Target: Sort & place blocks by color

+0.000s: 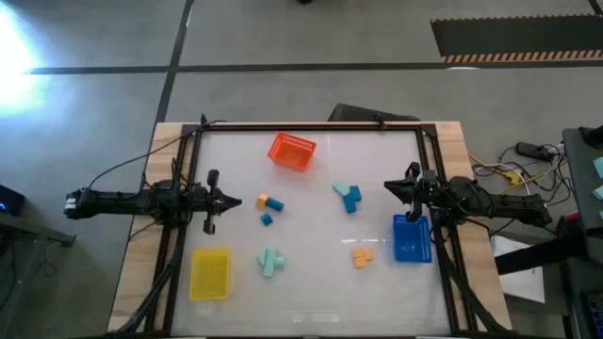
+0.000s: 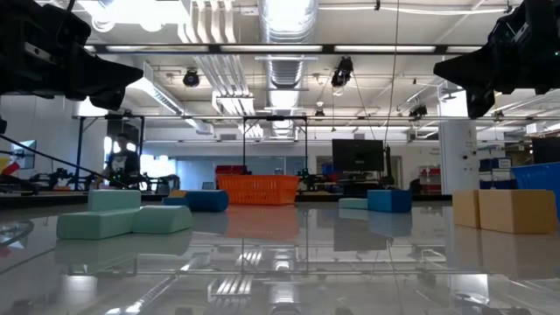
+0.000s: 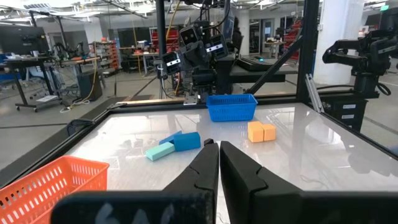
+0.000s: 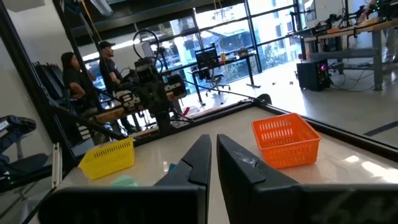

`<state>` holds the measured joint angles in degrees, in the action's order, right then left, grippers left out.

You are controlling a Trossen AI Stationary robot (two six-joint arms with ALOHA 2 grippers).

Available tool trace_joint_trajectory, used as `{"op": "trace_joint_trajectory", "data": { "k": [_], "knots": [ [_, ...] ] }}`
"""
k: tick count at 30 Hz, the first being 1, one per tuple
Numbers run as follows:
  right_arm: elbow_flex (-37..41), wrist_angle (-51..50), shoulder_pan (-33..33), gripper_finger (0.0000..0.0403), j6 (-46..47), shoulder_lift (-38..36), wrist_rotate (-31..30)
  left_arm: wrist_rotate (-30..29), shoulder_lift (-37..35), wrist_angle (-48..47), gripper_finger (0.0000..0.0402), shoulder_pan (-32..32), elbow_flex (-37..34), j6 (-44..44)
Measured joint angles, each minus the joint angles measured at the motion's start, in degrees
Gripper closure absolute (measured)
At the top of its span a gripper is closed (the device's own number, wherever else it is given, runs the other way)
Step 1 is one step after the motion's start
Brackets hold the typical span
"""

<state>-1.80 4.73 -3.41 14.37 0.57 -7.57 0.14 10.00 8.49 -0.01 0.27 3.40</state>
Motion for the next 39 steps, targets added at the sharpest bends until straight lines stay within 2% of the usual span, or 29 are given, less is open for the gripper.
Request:
{"op": "trace_joint_trajectory", "data": {
  "k": [4,9,13,16,20,24,29,36,39],
  "knots": [
    [0.0,0.0,0.0,0.0385,0.0,0.0,0.0,-0.2,0.0,0.0,0.0402,0.0,0.0,1.5],
    [0.0,0.1,0.0,0.0385,-2.1,0.0,0.0,-1.9,0.2,0.0,0.0402,0.0,0.0,13.6],
    [0.0,0.1,0.0,0.0385,-3.1,0.0,0.0,-1.9,0.6,0.0,0.0402,0.0,0.0,13.5],
    [0.0,0.2,0.0,0.0385,2.9,0.0,0.1,-2.3,0.7,3.9,0.0402,0.0,0.0,13.4],
    [0.0,0.2,0.0,0.0385,14.2,0.0,-1.3,-1.6,1.2,11.7,0.0402,-0.1,0.0,4.4],
    [0.0,0.1,0.0,0.0385,15.4,0.0,-1.6,-1.5,1.3,17.0,0.0402,-0.1,0.0,-4.4],
    [0.0,0.4,0.0,0.0385,15.4,0.0,-2.0,-1.5,1.2,21.9,0.0402,-0.1,0.0,-7.5],
    [0.0,0.7,0.0,0.0385,15.7,0.3,-21.0,-2.8,1.1,24.3,0.0402,0.0,0.0,-6.3],
    [0.0,0.6,0.0,0.0385,16.9,0.7,-24.7,-5.6,1.2,24.3,0.0402,0.0,0.0,-2.2]
  ]
}}
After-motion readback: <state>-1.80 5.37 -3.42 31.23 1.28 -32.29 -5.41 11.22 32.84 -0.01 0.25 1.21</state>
